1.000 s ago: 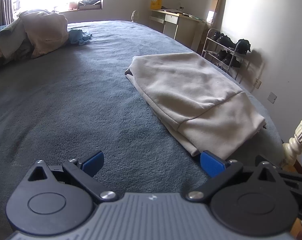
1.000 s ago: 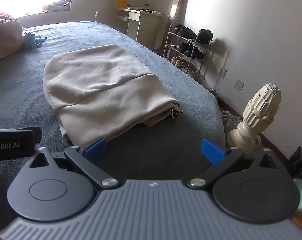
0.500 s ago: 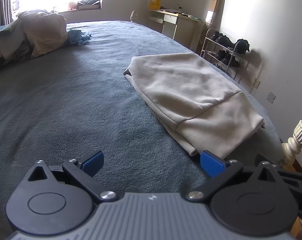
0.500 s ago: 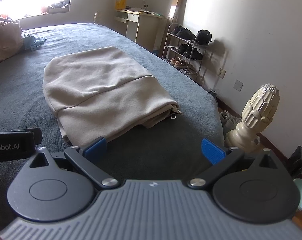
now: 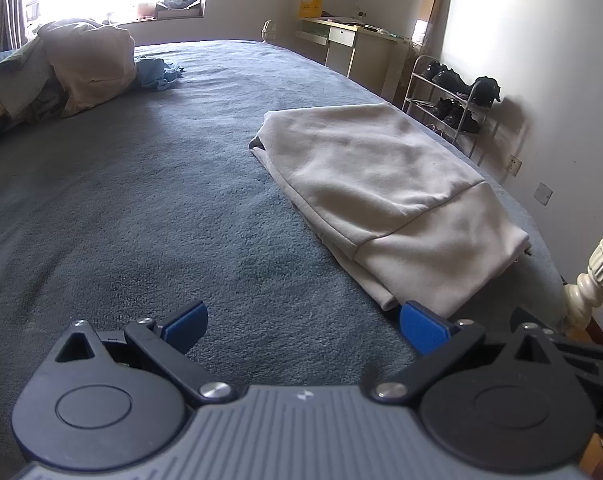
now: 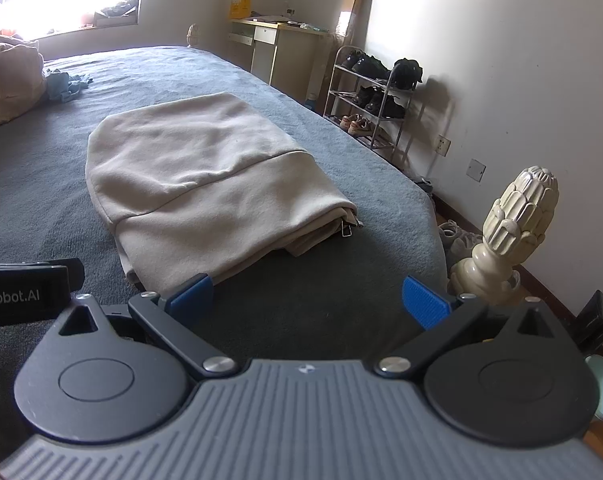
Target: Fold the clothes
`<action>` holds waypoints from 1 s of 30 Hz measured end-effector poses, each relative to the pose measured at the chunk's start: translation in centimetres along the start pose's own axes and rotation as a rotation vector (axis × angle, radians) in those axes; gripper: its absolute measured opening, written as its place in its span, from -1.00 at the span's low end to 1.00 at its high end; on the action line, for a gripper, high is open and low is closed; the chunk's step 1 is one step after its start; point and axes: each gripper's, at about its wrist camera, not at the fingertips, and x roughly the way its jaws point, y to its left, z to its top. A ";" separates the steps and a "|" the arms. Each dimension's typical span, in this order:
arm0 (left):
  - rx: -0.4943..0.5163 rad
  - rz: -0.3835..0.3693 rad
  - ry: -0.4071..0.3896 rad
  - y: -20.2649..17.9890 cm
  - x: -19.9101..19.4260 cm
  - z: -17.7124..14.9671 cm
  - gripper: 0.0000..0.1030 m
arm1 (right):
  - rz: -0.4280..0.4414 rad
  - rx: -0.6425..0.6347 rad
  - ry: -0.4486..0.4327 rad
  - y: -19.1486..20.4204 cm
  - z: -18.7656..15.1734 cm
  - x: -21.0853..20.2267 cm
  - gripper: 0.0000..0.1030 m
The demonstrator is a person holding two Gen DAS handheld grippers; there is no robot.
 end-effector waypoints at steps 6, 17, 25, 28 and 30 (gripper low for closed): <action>-0.004 0.003 -0.001 0.1 0.0 0.0 1.00 | -0.001 0.003 0.002 0.1 0.0 0.1 0.97; -0.006 0.007 -0.004 0.0 0.0 -0.1 1.00 | -0.003 0.005 0.002 0.1 0.0 0.0 0.97; -0.006 0.011 -0.002 -0.1 0.0 -0.1 1.00 | -0.003 0.005 0.003 0.0 0.0 0.1 0.97; -0.005 0.012 -0.003 -0.2 0.0 -0.1 1.00 | -0.003 0.006 0.003 0.0 -0.1 0.1 0.97; -0.004 0.012 -0.004 -0.2 -0.1 -0.1 1.00 | -0.003 0.007 0.003 -0.1 0.0 0.1 0.97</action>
